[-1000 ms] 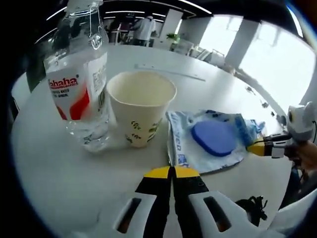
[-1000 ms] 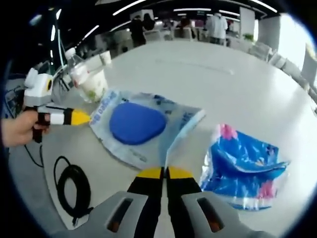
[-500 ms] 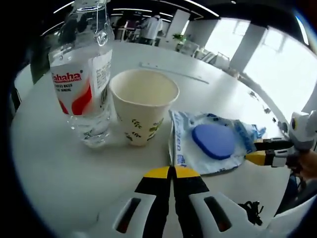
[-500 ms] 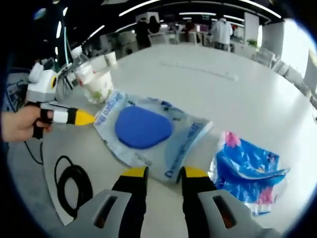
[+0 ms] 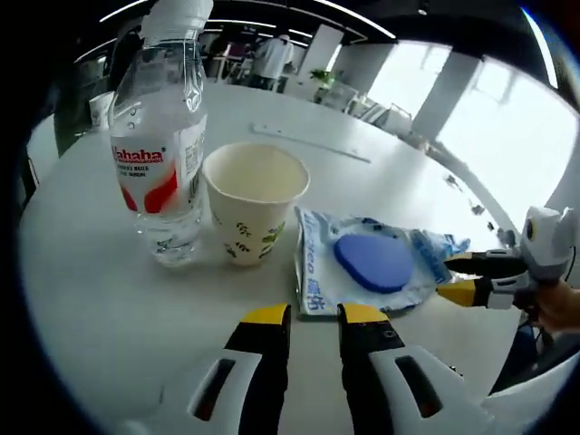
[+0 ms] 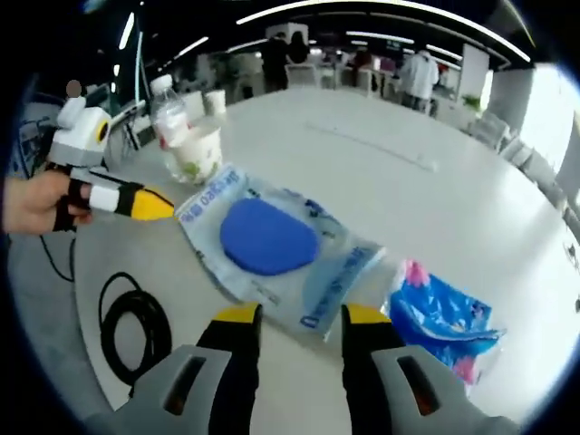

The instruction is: Arrange the tabletop items into an orderly group along one side of the table until the central work area is clear of visible clutter.

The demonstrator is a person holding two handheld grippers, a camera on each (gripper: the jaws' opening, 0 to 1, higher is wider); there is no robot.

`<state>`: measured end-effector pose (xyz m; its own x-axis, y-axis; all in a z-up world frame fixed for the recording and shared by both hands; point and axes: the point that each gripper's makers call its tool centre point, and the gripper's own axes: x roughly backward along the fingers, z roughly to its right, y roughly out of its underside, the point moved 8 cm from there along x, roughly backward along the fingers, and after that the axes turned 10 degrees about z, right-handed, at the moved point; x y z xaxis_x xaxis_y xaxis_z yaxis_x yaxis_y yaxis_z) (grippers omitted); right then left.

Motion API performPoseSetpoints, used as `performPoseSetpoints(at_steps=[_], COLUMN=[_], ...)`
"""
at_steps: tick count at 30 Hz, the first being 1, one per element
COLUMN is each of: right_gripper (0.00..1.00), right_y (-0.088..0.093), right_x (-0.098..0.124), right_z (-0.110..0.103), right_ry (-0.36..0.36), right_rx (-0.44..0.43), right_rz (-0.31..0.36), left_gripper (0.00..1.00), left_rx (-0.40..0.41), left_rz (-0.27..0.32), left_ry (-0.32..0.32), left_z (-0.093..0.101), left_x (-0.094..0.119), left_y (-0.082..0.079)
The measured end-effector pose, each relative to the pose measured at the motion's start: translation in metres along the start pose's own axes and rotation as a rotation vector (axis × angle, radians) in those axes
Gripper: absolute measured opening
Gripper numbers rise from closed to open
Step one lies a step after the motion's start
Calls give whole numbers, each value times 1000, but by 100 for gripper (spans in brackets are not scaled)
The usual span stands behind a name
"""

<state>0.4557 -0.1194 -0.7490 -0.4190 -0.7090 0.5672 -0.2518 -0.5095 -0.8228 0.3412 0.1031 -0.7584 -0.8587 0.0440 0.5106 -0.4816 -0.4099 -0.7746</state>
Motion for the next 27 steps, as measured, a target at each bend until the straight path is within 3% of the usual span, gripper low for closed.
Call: performPoseSetpoints(at_steps=[6,9,22,27], right_gripper=[34,35,40,49], right_y=[-11,-13,-13,-13], right_x=[8,12,25,31], right_z=[0,-1,-7,-7], right_ry=[-8,-11,-20,-14], right_rx=[-1,-2,-35,-44], right_rz=[42,55,76,79], left_gripper=[19,21,53,77], left_rx=[-3,-13,-14,-70], left_rz=[14,-8,20,18], left_ry=[8,19,20,32], left_z=[4,5,7,12], left_x=[8,11,27,31], left_y=[-1,0,-5,-2])
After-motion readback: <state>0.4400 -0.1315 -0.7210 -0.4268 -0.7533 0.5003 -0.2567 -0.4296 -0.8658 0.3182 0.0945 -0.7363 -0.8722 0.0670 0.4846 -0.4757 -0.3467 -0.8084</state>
